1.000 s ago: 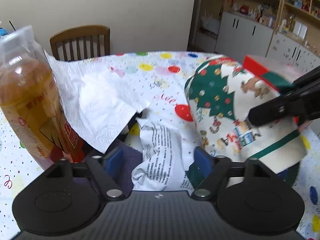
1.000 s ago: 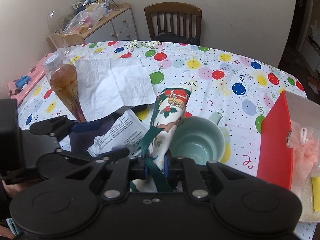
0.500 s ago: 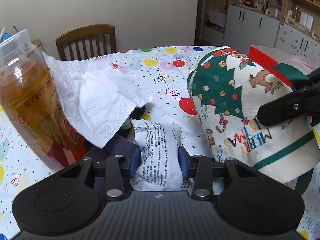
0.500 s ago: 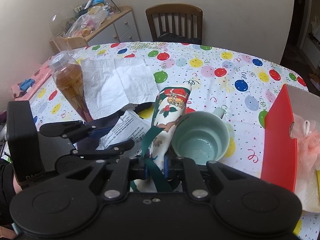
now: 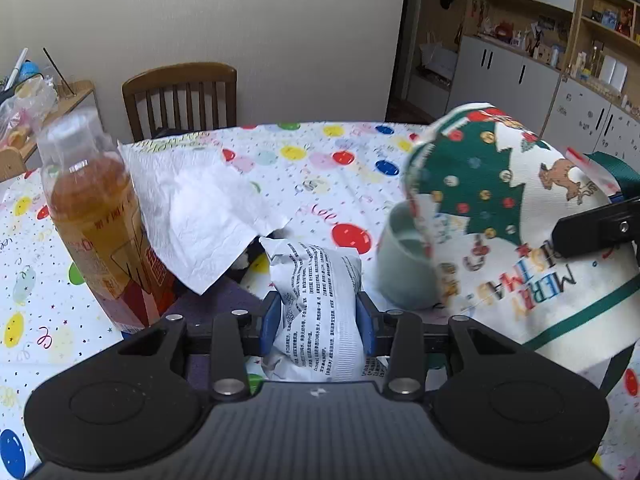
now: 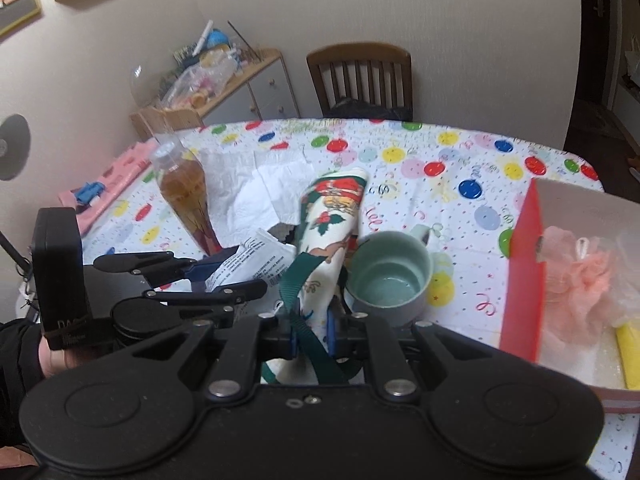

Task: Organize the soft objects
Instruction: 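Carry the snack packet and cloth bag with both tools over the red box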

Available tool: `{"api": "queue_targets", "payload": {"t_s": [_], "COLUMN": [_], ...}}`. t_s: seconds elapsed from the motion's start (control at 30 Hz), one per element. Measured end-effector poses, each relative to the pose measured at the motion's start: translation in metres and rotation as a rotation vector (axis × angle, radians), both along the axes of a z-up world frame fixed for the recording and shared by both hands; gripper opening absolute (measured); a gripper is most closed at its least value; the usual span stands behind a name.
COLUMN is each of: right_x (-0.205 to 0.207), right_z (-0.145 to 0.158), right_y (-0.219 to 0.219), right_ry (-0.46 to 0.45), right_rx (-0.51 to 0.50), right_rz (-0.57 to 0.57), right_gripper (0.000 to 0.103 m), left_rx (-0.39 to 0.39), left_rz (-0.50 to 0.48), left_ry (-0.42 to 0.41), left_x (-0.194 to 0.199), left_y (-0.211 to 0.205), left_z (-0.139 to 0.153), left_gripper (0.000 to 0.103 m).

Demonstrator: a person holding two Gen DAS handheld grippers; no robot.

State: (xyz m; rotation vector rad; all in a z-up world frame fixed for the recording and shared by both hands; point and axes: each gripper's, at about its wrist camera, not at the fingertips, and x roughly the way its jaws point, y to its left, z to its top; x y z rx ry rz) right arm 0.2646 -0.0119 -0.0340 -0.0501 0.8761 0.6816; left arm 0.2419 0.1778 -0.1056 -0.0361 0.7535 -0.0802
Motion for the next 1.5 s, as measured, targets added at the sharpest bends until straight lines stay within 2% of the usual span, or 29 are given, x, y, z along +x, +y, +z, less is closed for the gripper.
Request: {"api": "queue_targets", "payload": {"t_s": [0.23, 0.5, 0.8, 1.2, 1.5], "right_x": [-0.010, 0.000, 0.016, 0.046, 0.087], "right_z": [0.028, 0.060, 0.093, 0.082, 0.043], "right_y": [-0.051, -0.117, -0.187, -0.255, -0.284], "right_ry": [-0.052, -0.107, -0.209, -0.258, -0.219], "right_rx": [0.070, 0.138, 0.143, 0.069, 0.009], "right_rz": [-0.039, -0.107, -0.190, -0.294, -0.342], "right_gripper": [0.010, 0.010, 0.010, 0.010, 0.010], "left_rx": [-0.015, 0.003, 0.026, 0.024, 0.043], "left_rz": [0.008, -0.005, -0.067, -0.150, -0.189], "left_ry": [-0.020, -0.043, -0.099, -0.120, -0.110], "left_x": [-0.010, -0.003, 0.021, 0.060, 0.096], "left_y": [-0.020, -0.057, -0.115, -0.199, -0.256], "left_z": [0.028, 0.048, 0.075, 0.086, 0.074], "left_gripper": [0.039, 0.039, 0.039, 0.039, 0.039]}}
